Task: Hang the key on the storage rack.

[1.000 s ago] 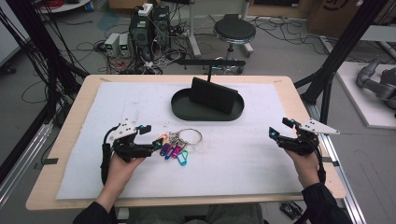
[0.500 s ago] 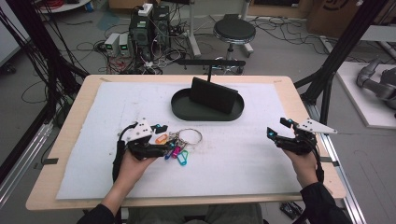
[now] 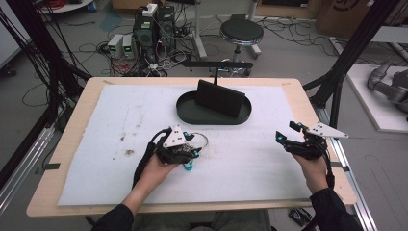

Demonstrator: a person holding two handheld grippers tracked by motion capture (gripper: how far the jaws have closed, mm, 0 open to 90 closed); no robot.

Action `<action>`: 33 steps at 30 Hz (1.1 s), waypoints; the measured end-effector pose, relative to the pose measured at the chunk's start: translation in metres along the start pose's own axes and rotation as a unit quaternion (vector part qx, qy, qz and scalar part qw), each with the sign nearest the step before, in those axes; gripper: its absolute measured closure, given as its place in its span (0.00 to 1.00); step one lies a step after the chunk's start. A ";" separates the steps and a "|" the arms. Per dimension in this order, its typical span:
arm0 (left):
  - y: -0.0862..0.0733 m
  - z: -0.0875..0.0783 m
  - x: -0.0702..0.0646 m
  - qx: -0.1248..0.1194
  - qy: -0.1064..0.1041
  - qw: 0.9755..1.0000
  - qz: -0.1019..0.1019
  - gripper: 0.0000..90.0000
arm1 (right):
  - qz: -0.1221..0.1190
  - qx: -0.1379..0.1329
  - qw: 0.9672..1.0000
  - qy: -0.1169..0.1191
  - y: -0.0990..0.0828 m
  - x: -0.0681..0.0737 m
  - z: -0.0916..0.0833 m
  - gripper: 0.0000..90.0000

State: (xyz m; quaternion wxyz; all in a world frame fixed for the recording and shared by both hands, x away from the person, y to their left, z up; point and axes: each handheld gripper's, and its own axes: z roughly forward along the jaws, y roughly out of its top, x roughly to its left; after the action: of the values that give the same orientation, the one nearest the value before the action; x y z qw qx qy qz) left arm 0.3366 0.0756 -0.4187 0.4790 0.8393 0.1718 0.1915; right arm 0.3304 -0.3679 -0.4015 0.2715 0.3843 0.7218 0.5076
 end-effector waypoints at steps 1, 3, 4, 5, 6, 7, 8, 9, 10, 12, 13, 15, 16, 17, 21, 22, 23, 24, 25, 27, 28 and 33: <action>0.000 0.000 0.000 0.000 0.000 1.000 0.000 0.53 | 0.000 0.000 1.000 0.000 0.000 0.000 0.000 0.29; 0.001 0.005 -0.001 0.007 -0.001 1.000 0.010 0.56 | -0.001 -0.001 1.000 0.001 0.000 0.000 0.000 0.29; 0.002 0.008 -0.001 0.017 -0.001 1.000 0.016 0.57 | -0.001 0.002 1.000 0.002 0.000 0.000 0.001 0.29; 0.003 0.014 -0.001 0.031 -0.001 0.999 0.020 0.57 | 0.000 0.002 1.000 0.002 0.000 0.001 0.001 0.29; 0.003 0.017 -0.001 0.037 0.000 0.999 0.021 0.57 | 0.000 0.002 1.000 0.003 0.000 0.001 0.001 0.29; 0.003 0.021 -0.001 0.043 -0.003 0.999 0.023 0.58 | 0.000 0.001 1.000 0.003 0.000 0.001 0.001 0.29; 0.003 0.023 0.000 0.045 -0.005 0.999 0.023 0.58 | -0.001 0.003 1.000 0.004 0.000 0.001 0.002 0.29; 0.003 0.023 0.000 0.045 -0.005 0.999 0.023 0.59 | -0.001 0.003 1.000 0.005 0.000 0.002 0.002 0.29; 0.002 0.028 0.000 0.051 -0.005 0.998 0.025 0.60 | -0.002 0.003 1.000 0.006 0.000 0.003 0.003 0.29; 0.001 0.032 -0.001 0.058 -0.005 0.998 0.029 0.62 | -0.004 0.003 1.000 0.008 0.000 0.003 0.003 0.30; 0.001 0.032 -0.001 0.058 -0.005 0.998 0.029 0.63 | -0.004 0.003 1.000 0.008 0.000 0.003 0.003 0.30; -0.001 0.036 -0.002 0.078 0.001 0.996 0.040 0.63 | -0.004 0.003 1.000 0.009 0.000 0.003 0.003 0.30; -0.001 0.037 -0.002 0.080 0.002 0.996 0.043 0.65 | -0.003 0.004 1.000 0.009 0.000 0.003 0.003 0.30; -0.001 0.037 -0.002 0.080 0.002 0.996 0.043 0.65 | -0.003 0.004 1.000 0.009 0.000 0.003 0.003 0.30; -0.003 0.043 -0.005 0.105 0.014 0.992 0.064 0.68 | -0.004 0.003 1.000 0.009 0.000 0.003 0.004 0.30; -0.002 0.043 -0.005 0.107 0.014 0.992 0.069 0.70 | -0.004 0.003 1.000 0.010 0.000 0.003 0.004 0.30; -0.002 0.044 -0.006 0.109 0.017 0.991 0.075 0.72 | -0.006 0.003 1.000 0.010 0.000 0.003 0.004 0.30; -0.002 0.044 -0.006 0.111 0.020 0.991 0.079 0.72 | -0.006 0.004 1.000 0.011 0.000 0.003 0.005 0.30; -0.002 0.044 -0.006 0.111 0.020 0.991 0.079 0.73 | -0.006 0.004 1.000 0.011 0.000 0.004 0.005 0.30; -0.002 0.043 -0.007 0.116 0.023 0.989 0.084 0.75 | -0.006 0.004 1.000 0.012 0.000 0.004 0.005 0.30; -0.002 0.043 -0.007 0.115 0.024 0.990 0.084 0.75 | -0.007 0.003 1.000 0.012 0.000 0.004 0.005 0.30; -0.002 0.042 -0.006 0.114 0.025 0.989 0.085 0.81 | -0.007 0.004 1.000 0.013 0.000 0.004 0.006 0.30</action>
State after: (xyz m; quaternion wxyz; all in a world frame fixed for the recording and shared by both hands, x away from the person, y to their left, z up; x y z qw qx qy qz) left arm 0.3515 0.0423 -0.4407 0.3576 0.8950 0.1324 0.2315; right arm 0.3327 -0.3620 -0.4034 0.2643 0.3741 0.7298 0.5076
